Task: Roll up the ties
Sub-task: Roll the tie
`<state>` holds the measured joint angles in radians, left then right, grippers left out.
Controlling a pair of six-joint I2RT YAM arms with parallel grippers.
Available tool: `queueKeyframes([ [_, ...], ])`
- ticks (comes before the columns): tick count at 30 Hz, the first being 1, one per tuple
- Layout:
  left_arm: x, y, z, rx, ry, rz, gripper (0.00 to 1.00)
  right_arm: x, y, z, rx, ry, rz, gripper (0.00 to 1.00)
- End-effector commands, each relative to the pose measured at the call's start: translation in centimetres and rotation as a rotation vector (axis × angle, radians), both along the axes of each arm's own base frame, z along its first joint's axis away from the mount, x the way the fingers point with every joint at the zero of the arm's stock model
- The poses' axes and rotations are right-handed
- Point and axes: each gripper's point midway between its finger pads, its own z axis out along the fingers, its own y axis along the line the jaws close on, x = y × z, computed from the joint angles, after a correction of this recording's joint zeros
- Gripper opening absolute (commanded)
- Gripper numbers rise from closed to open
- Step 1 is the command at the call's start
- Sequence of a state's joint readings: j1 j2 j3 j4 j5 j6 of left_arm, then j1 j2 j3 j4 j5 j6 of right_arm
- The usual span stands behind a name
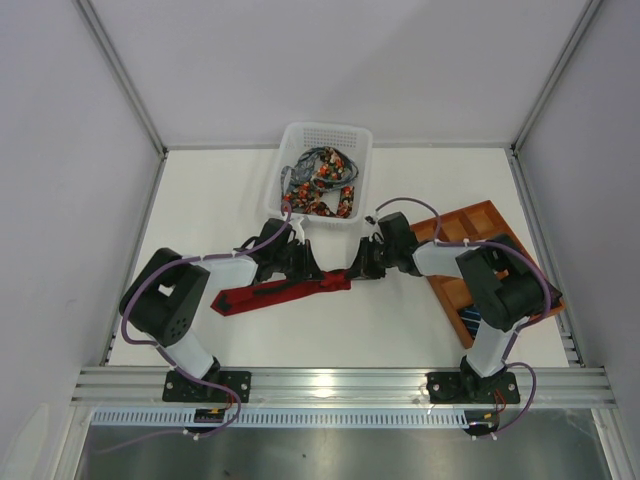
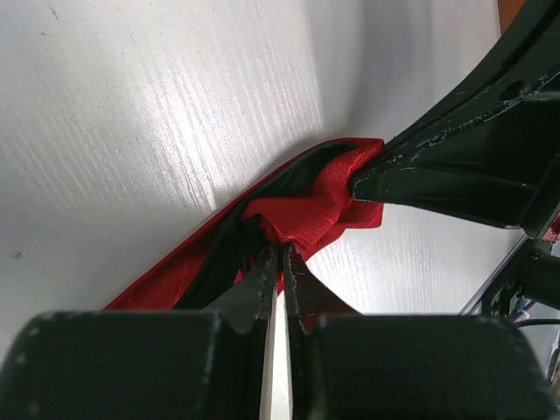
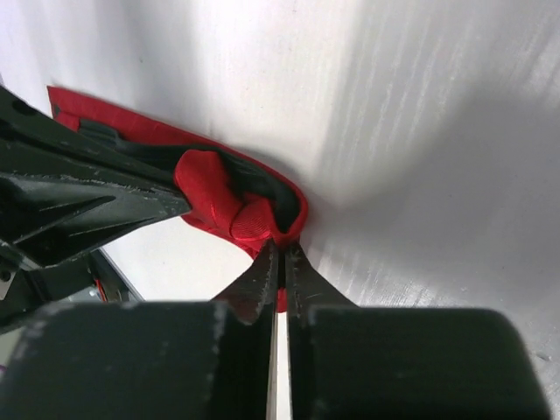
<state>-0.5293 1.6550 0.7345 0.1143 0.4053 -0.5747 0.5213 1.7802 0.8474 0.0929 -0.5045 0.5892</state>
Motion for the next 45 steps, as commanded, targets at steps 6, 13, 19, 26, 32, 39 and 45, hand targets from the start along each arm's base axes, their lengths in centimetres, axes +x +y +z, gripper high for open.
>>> queueKeyframes([
  [6, -1.3, 0.9, -1.7, 0.036, 0.032, -0.015, 0.08, -0.9, 1.1, 4.3, -0.08, 0.01, 0.064, 0.0],
  [13, -1.9, -0.1, -1.9, 0.004, 0.051, -0.029, 0.07, -2.8, 1.6, 5.6, -0.233, 0.012, 0.102, 0.0],
  [19, -2.7, -1.2, -2.1, -0.005, 0.059, -0.049, 0.07, -3.0, 3.4, 6.3, -0.271, -0.011, 0.152, 0.0],
  [26, -2.9, -1.7, -2.3, -0.009, 0.064, -0.051, 0.07, -2.4, 5.4, 6.3, -0.277, -0.01, 0.144, 0.0],
  [32, -3.0, -1.4, -2.1, -0.003, 0.065, -0.044, 0.07, -1.7, 6.2, 4.6, -0.26, 0.029, 0.081, 0.0],
  [39, -4.6, -0.7, -2.4, -0.014, 0.082, -0.022, 0.08, -1.0, 6.9, 2.9, -0.261, 0.052, 0.051, 0.0],
  [45, -5.3, 0.2, -1.7, -0.013, 0.065, 0.001, 0.09, -1.0, 6.7, 2.0, -0.312, 0.067, 0.076, 0.0],
])
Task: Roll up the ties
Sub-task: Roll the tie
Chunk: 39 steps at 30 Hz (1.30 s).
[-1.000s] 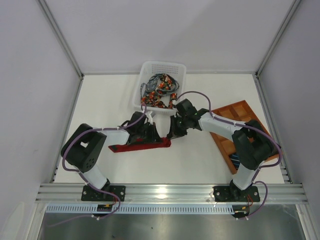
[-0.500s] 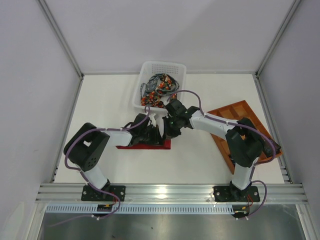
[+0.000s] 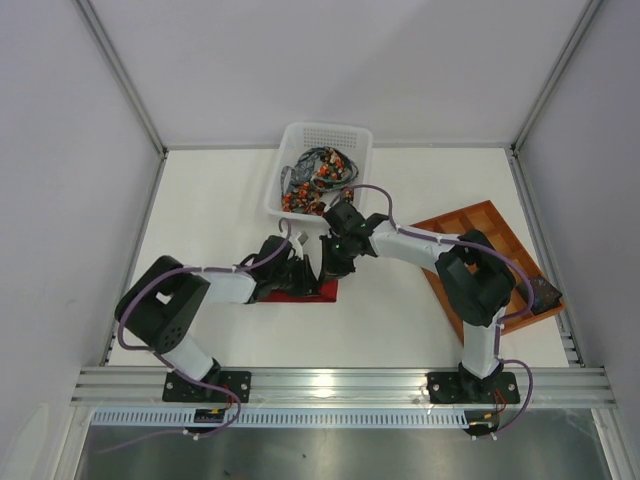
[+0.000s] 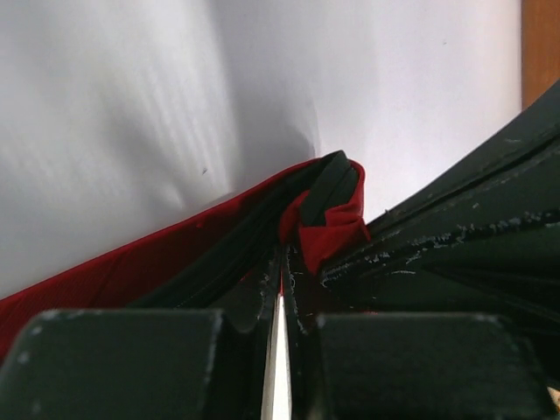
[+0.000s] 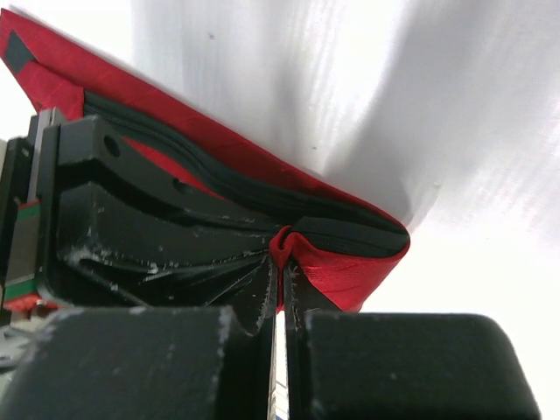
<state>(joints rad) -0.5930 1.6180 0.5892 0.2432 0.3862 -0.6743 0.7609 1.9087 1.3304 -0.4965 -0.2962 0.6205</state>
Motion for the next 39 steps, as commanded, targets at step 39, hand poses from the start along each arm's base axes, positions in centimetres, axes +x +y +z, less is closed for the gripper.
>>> queueKeyframes([
  [39, 0.9, 5.3, 1.0, 0.148, -0.057, 0.183, 0.01, -0.3, 2.2, -3.8, -0.194, -0.12, 0.119, 0.17],
])
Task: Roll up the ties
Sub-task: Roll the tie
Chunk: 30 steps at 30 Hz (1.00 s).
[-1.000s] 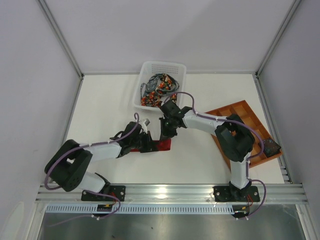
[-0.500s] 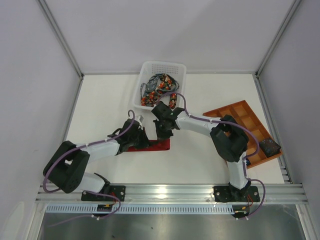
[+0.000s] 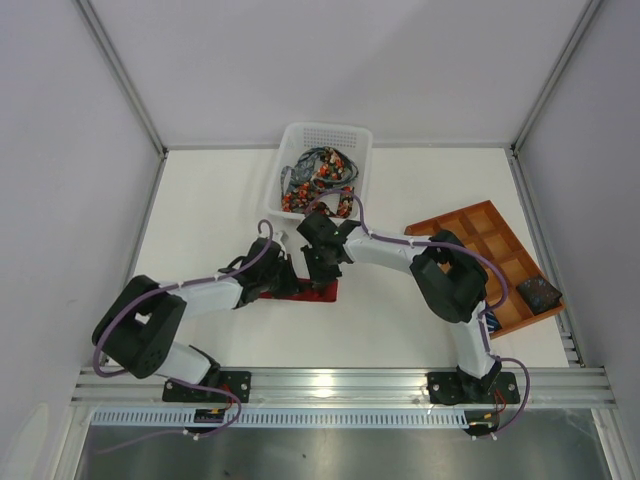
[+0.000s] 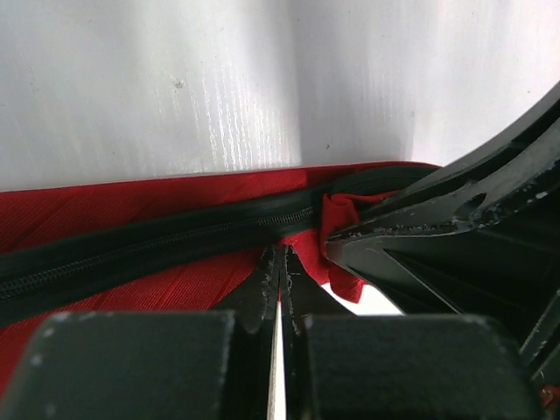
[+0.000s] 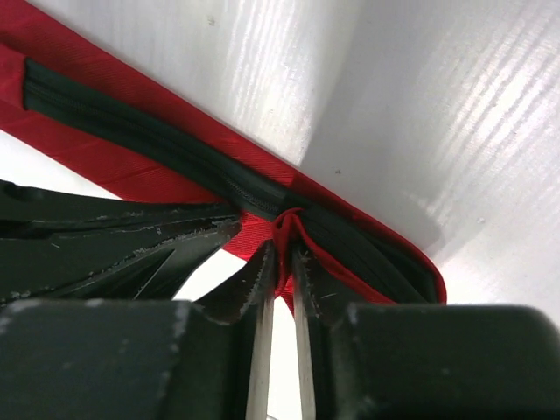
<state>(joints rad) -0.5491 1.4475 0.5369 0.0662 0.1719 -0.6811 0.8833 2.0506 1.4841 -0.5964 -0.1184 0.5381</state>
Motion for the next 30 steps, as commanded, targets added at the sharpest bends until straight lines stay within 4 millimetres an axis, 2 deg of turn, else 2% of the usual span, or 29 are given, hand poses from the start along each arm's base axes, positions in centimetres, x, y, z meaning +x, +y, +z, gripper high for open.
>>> queueKeyframes([
  [1, 0.1, 0.0, 1.1, -0.01, -0.027, -0.015, 0.0, 0.6, 0.0, -0.9, -0.002, -0.027, 0.005, 0.19],
  [7, -0.1, 0.2, 2.8, -0.011, -0.044, -0.017, 0.01, 1.4, -0.5, -1.6, 0.058, -0.021, -0.033, 0.3],
  [10, -0.2, 0.1, 3.8, -0.027, -0.059, -0.021, 0.0, 1.1, -0.7, -2.0, 0.11, 0.016, -0.052, 0.32],
  [12, -0.1, -0.1, 4.3, -0.043, -0.067, -0.027, 0.0, 1.0, -0.6, -1.4, 0.163, 0.037, -0.089, 0.39],
  [13, -0.2, -0.3, 4.5, -0.053, -0.064, -0.03, 0.0, 0.3, -1.1, -1.9, 0.175, 0.071, -0.096, 0.45],
  [14, -0.2, -0.4, 4.7, -0.059, -0.065, -0.031, 0.0, 0.7, -0.8, -1.6, 0.214, 0.074, -0.115, 0.53],
  [17, -0.1, -0.7, 5.0, -0.076, -0.068, -0.034, 0.01, 0.7, -1.2, -1.1, 0.269, 0.082, -0.131, 0.52],
  [19, 0.0, -0.9, 5.1, -0.09, -0.065, -0.031, 0.01, 0.6, -0.5, -0.4, 0.343, 0.106, -0.139, 0.52],
  [20, -0.1, -1.0, 5.2, -0.098, -0.065, -0.033, 0.01, 0.5, -1.2, -0.9, 0.35, 0.129, -0.158, 0.5],
  [22, -0.1, -1.1, 5.2, -0.111, -0.06, -0.03, 0.0, 0.4, -0.6, -0.3, 0.421, 0.151, -0.169, 0.49],
  [24, -0.4, -1.3, 5.2, -0.128, -0.047, -0.033, 0.0, -0.2, -0.9, -0.7, 0.431, 0.193, -0.199, 0.48],
  [25, -0.1, -1.5, 5.5, -0.145, -0.063, -0.032, 0.01, 0.3, -0.5, 0.1, 0.47, 0.172, -0.199, 0.47],
  [30, -0.4, -2.3, 5.7, -0.205, -0.063, -0.042, 0.0, 0.8, -0.6, 0.6, 0.488, 0.181, -0.257, 0.42],
])
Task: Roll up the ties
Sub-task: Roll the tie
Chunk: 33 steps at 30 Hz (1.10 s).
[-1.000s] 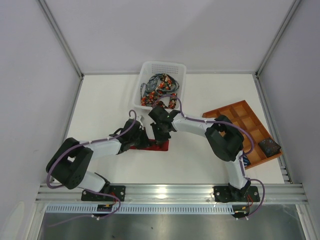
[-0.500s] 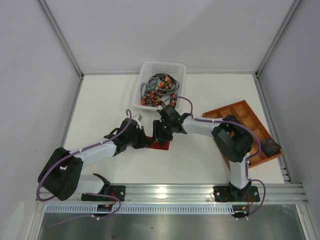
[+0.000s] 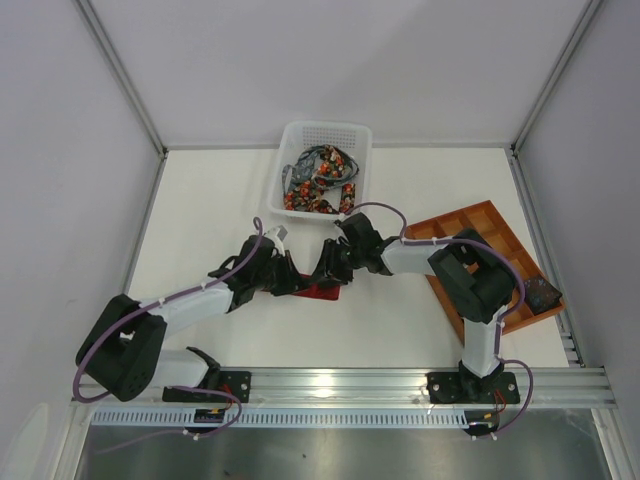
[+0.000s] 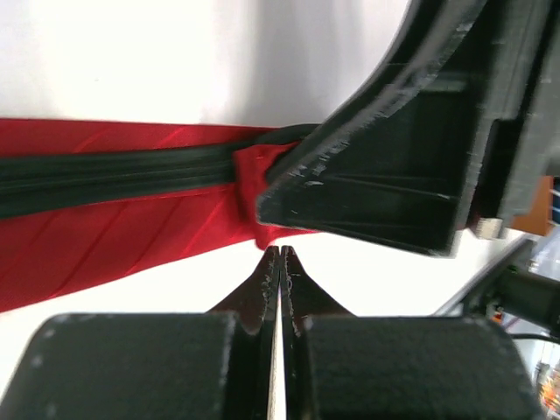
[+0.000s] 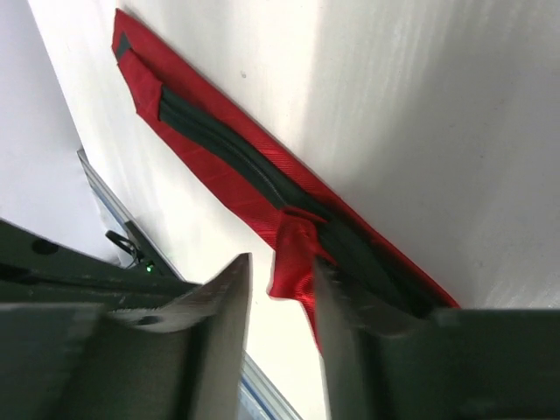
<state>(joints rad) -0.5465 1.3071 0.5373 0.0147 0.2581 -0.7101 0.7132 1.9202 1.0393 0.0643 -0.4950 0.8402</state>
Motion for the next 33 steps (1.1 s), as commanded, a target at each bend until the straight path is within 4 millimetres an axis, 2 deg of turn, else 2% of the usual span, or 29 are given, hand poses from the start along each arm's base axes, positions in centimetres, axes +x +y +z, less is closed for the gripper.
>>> queueKeyframes([
  [1, 0.7, -1.4, 1.7, -0.104, -0.036, -0.006, 0.0, -0.2, -0.6, -0.5, -0.028, 0.04, -0.048, 0.37],
  [8, 1.6, -2.7, 0.9, -0.123, -0.009, -0.025, 0.01, -0.2, -1.1, -0.6, -0.099, 0.033, -0.064, 0.31],
  [14, 1.9, -2.7, -0.9, -0.084, 0.02, -0.029, 0.01, 0.2, -1.1, 0.7, -0.092, 0.018, -0.073, 0.32],
  [18, 2.4, -2.5, -1.1, -0.063, 0.013, -0.022, 0.0, 0.0, -1.0, 1.2, -0.101, 0.022, -0.062, 0.32],
  [25, 3.5, -2.8, -0.7, -0.03, -0.008, -0.03, 0.01, -0.1, -0.9, 3.5, -0.128, -0.041, -0.037, 0.35],
  [33, 3.8, -3.2, -1.2, -0.032, 0.001, -0.041, 0.0, -0.3, -2.5, 6.4, -0.168, -0.102, -0.046, 0.44],
])
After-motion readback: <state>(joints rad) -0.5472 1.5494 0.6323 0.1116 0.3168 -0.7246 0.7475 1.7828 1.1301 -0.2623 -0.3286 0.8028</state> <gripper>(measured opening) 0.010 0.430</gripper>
